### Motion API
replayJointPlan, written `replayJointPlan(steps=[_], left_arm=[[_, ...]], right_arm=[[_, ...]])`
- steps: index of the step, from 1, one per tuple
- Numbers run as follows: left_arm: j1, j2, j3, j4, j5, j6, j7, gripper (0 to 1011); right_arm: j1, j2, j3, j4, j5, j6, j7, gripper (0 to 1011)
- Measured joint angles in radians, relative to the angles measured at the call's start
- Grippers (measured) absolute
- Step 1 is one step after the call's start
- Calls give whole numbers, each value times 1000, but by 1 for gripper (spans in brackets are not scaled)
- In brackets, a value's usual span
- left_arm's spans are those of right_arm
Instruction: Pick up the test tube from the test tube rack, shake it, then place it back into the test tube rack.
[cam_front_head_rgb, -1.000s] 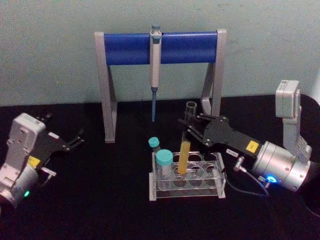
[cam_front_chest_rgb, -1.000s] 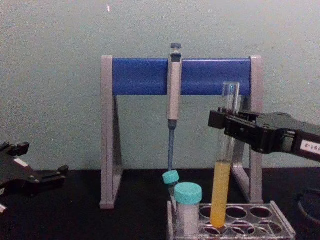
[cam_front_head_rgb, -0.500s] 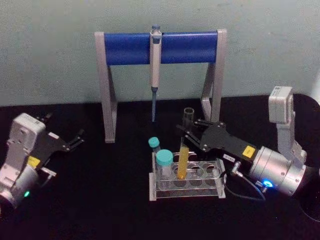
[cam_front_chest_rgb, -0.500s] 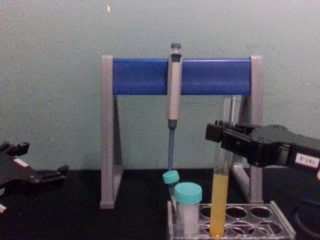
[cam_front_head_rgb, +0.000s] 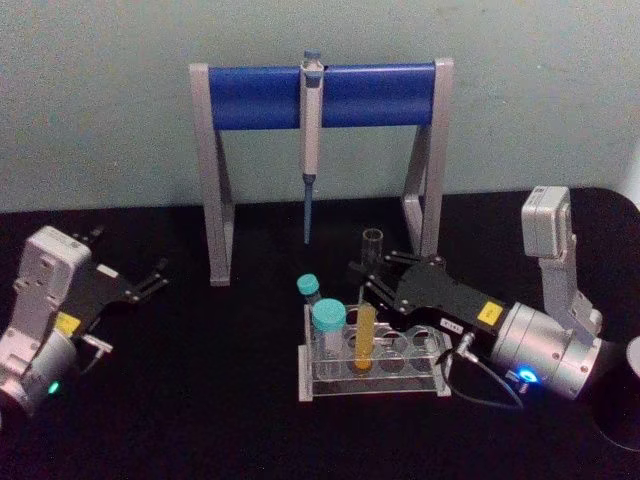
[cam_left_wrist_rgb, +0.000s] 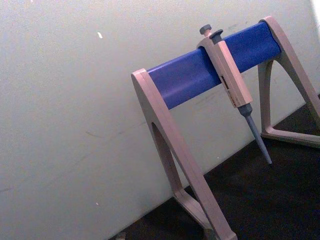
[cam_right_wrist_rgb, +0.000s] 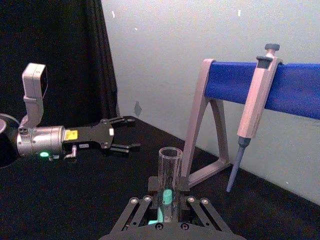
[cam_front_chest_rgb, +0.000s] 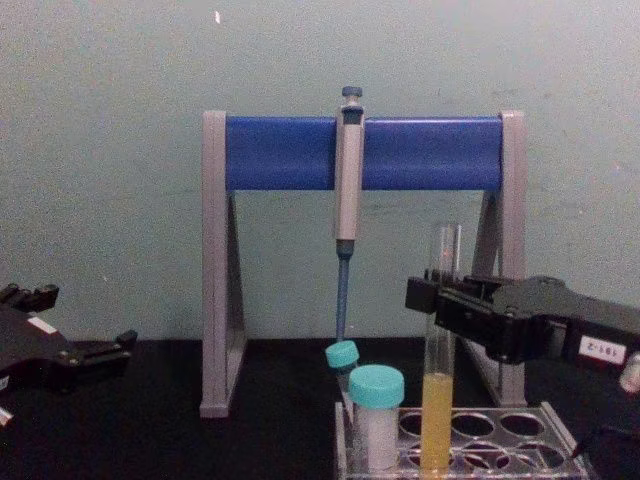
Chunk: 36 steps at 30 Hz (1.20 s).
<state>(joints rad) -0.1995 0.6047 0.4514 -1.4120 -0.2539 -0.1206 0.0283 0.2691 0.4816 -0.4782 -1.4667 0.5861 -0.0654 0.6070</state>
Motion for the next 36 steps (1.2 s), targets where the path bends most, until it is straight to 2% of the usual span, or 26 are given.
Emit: replayJointPlan(steps=[36], left_arm=[[0, 0, 0, 0, 0, 0, 0, 1001]], right_arm=[[0, -26, -11, 51, -38, 13, -4, 234]])
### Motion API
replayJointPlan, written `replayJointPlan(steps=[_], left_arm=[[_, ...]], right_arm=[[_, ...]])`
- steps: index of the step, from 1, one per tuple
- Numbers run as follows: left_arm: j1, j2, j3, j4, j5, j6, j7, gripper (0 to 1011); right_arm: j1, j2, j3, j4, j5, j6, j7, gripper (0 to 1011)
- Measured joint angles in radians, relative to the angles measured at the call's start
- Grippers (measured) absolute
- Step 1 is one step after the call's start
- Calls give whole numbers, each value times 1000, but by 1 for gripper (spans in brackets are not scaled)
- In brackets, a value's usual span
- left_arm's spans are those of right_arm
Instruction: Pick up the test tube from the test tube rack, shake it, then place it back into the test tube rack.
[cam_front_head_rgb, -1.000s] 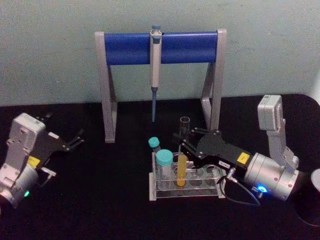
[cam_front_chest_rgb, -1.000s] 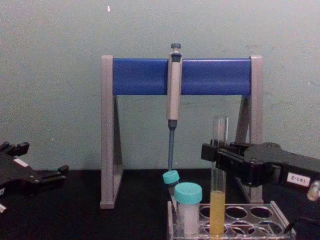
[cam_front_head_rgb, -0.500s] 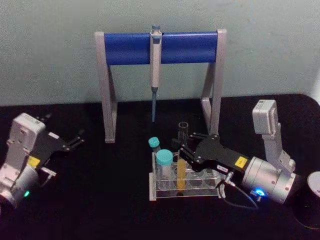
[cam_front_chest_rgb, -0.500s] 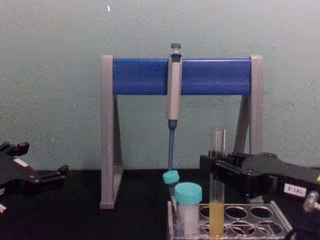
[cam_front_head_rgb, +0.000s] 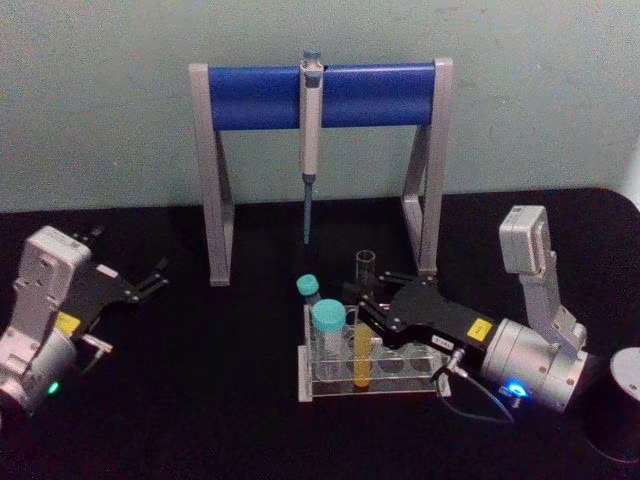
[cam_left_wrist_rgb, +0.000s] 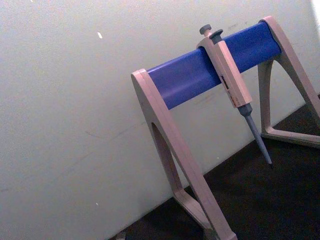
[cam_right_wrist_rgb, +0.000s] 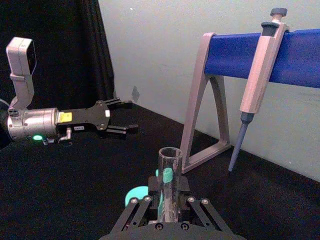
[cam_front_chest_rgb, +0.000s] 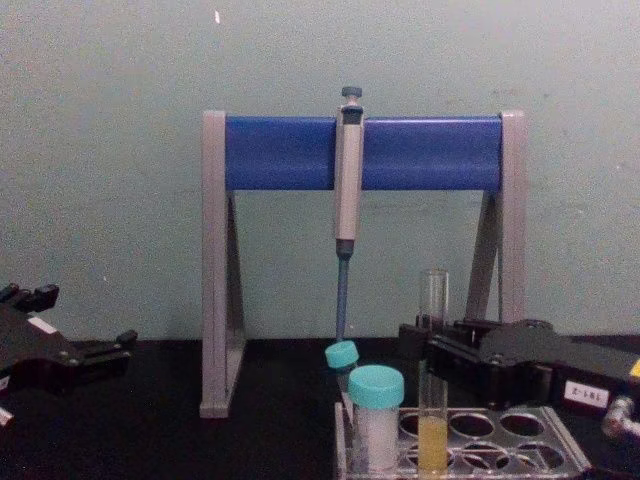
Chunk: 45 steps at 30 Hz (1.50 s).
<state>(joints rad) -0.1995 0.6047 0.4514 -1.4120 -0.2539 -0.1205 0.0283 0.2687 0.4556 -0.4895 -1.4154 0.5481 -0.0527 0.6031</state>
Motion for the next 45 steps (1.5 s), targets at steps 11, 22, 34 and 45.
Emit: replayJointPlan(steps=[11, 22, 34, 45], left_arm=[[0, 0, 0, 0, 0, 0, 0, 1001], [0, 0, 0, 0, 0, 0, 0, 1001], [0, 0, 0, 0, 0, 0, 0, 1001], [0, 0, 0, 0, 0, 0, 0, 1001]], right_arm=[[0, 0, -1, 0, -3, -1, -3, 234], [0, 1, 0, -1, -4, 0, -2, 307], [0, 1, 0, -1, -3, 0, -1, 691], [0, 1, 0, -1, -2, 0, -1, 975]])
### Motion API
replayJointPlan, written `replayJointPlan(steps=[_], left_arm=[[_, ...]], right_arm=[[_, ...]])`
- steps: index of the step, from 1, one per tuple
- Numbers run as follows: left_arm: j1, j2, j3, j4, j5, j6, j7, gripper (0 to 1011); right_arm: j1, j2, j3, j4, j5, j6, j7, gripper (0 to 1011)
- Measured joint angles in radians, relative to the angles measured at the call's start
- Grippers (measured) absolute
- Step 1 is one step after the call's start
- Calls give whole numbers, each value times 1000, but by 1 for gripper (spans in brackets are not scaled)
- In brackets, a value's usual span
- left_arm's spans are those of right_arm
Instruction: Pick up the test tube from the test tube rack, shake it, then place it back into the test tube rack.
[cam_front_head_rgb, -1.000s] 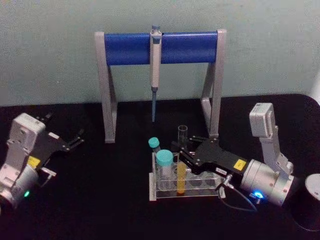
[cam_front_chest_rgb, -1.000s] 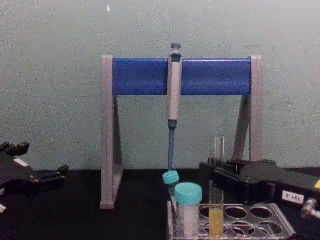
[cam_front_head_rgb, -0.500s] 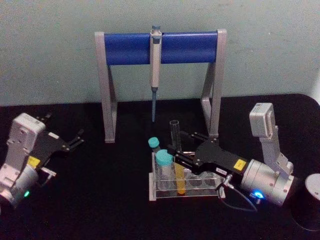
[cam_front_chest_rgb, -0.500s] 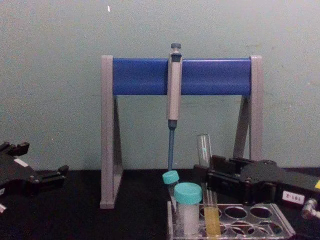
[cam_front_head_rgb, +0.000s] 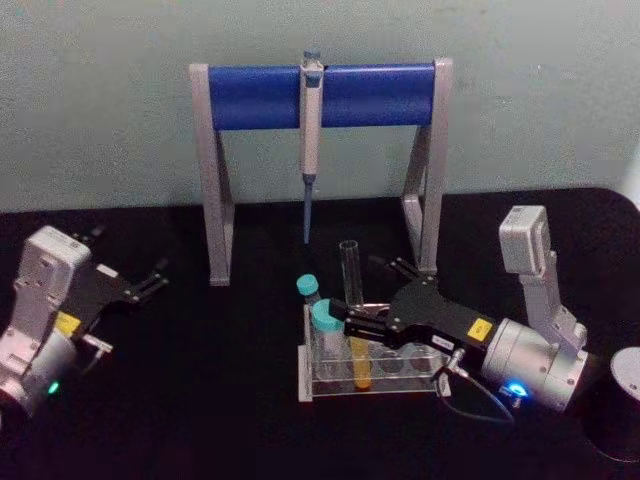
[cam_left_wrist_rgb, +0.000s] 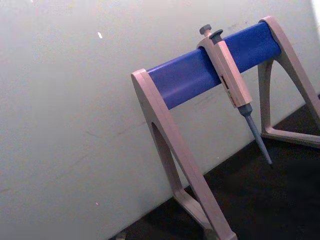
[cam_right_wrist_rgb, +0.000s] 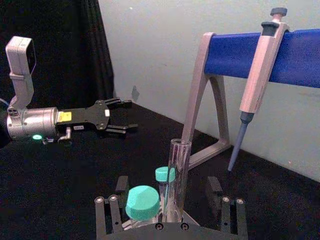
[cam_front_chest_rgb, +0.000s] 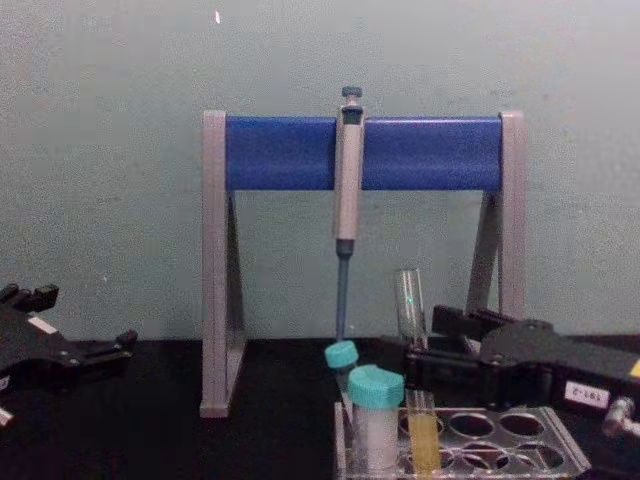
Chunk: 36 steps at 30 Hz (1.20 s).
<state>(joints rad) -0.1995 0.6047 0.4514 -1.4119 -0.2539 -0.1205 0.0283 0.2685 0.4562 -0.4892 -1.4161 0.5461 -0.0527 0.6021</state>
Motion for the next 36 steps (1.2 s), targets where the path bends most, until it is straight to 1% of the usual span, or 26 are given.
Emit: replayJointPlan(steps=[1, 15, 22, 25, 28, 30, 31, 34, 35, 36], left_arm=[[0, 0, 0, 0, 0, 0, 0, 1001], [0, 0, 0, 0, 0, 0, 0, 1001], [0, 0, 0, 0, 0, 0, 0, 1001], [0, 0, 0, 0, 0, 0, 0, 1001], [0, 0, 0, 0, 0, 0, 0, 1001], [0, 0, 0, 0, 0, 0, 0, 1001], [0, 0, 0, 0, 0, 0, 0, 1001], [0, 0, 0, 0, 0, 0, 0, 1001], [0, 0, 0, 0, 0, 0, 0, 1001], [0, 0, 0, 0, 0, 0, 0, 1001]], right_arm=[[0, 0, 0, 0, 0, 0, 0, 1000], [0, 0, 0, -1, 1, -1, 1, 1000], [-8, 5, 15, -25, 14, -30, 16, 1000], [-13, 6, 26, -41, 20, -50, 18, 1000], [-26, 5, 44, -60, 23, -82, 10, 1000], [-39, 2, 63, -75, 23, -112, -5, 1000], [-49, 0, 76, -84, 20, -137, -19, 1000], [-67, -6, 103, -96, 8, -174, -47, 1000], [-82, -9, 122, -105, -4, -196, -72, 1000], [-82, -9, 122, -105, -4, -196, -72, 1000]])
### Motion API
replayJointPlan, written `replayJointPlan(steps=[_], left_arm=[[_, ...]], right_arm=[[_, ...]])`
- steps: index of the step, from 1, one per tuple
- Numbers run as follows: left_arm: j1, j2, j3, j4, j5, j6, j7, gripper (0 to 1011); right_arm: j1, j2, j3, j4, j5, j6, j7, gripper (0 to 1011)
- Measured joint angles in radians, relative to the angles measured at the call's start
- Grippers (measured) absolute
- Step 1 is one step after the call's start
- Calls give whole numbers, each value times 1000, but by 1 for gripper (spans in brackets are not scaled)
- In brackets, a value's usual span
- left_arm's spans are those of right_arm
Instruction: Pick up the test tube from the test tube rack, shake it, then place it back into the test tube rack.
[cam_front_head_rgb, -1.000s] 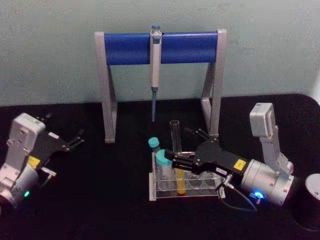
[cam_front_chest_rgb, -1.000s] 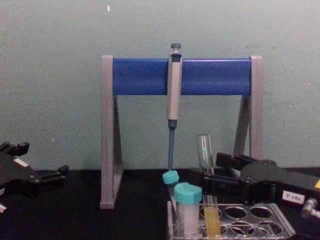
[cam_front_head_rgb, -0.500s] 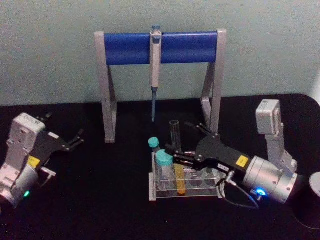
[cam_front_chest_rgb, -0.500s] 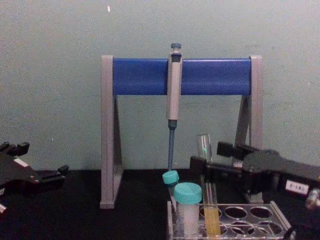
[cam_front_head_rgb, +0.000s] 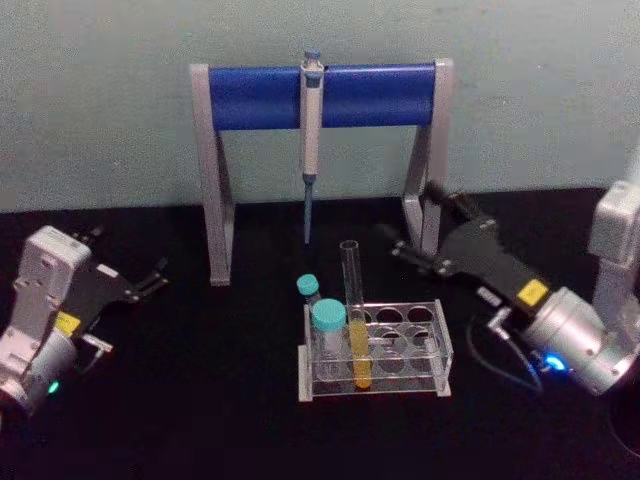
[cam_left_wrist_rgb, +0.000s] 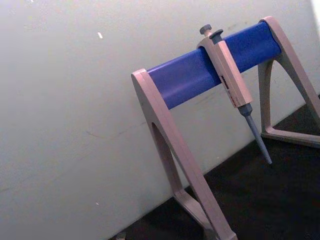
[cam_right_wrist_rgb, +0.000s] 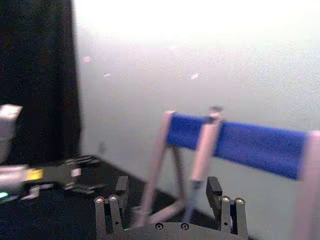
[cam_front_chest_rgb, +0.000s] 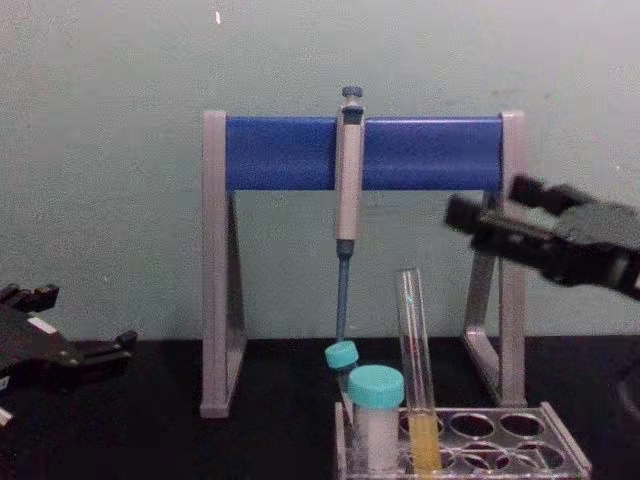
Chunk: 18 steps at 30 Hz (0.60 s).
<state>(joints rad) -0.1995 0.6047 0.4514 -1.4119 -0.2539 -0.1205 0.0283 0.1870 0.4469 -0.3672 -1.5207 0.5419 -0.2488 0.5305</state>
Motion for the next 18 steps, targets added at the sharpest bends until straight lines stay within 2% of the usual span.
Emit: replayJointPlan(steps=[3, 9, 13, 18], left_arm=[[0, 0, 0, 0, 0, 0, 0, 1001], [0, 0, 0, 0, 0, 0, 0, 1001], [0, 0, 0, 0, 0, 0, 0, 1001], [0, 0, 0, 0, 0, 0, 0, 1001]], right_arm=[[-43, -7, 47, -18, -44, -40, -80, 1000], [-105, -25, 112, -18, -115, -56, -215, 1000], [-133, -38, 135, 5, -152, -35, -279, 1000], [-150, -59, 147, 56, -174, -1, -312, 1000]])
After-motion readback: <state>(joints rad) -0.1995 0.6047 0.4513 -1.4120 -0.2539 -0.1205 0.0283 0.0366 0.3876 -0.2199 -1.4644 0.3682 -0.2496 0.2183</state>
